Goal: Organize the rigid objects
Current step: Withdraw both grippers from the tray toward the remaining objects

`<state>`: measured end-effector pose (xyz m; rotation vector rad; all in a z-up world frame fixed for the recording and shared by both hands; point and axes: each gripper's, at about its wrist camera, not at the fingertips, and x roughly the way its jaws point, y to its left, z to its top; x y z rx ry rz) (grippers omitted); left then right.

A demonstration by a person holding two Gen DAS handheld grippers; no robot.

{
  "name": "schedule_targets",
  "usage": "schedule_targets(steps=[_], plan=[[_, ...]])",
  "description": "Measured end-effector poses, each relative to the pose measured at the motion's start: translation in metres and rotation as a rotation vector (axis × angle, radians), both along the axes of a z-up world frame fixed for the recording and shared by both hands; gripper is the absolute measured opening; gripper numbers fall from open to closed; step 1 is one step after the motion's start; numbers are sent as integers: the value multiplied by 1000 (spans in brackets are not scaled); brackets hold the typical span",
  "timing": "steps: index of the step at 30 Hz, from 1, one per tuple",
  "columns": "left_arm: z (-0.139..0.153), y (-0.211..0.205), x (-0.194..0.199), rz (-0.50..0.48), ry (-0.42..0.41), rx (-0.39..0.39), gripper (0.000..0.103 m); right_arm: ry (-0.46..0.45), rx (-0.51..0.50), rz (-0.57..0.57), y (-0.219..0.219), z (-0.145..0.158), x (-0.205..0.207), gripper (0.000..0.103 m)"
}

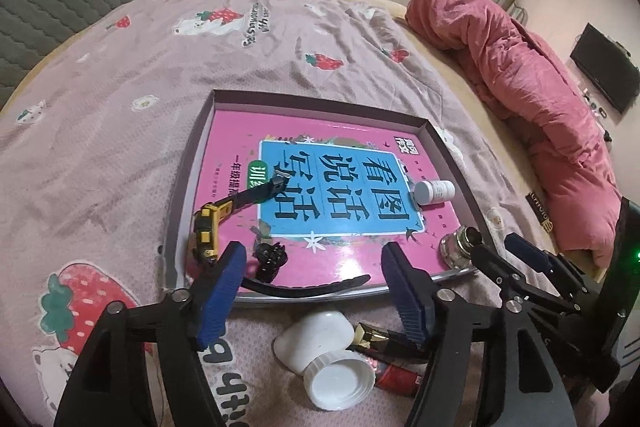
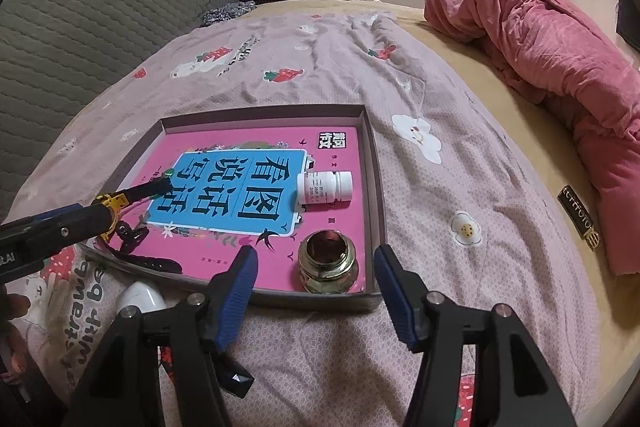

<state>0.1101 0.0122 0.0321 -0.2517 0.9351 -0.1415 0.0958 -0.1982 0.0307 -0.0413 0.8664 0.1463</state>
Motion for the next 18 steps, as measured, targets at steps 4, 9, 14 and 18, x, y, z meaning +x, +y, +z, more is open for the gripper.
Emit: schedule_targets(steps=[4, 9, 14, 18], plan=[[2, 9, -4, 17, 0, -9, 73, -8, 6, -4, -2, 3, -2, 60], [6, 16, -9, 32, -1, -15, 74, -11, 11, -4, -4, 6, -6, 60], [9, 18, -16, 36, -4, -13, 74, -15, 13, -3, -3, 9, -10, 60], [12, 19, -20, 39, -9, -9, 74, -23, 11, 3, -1, 13, -14, 61]])
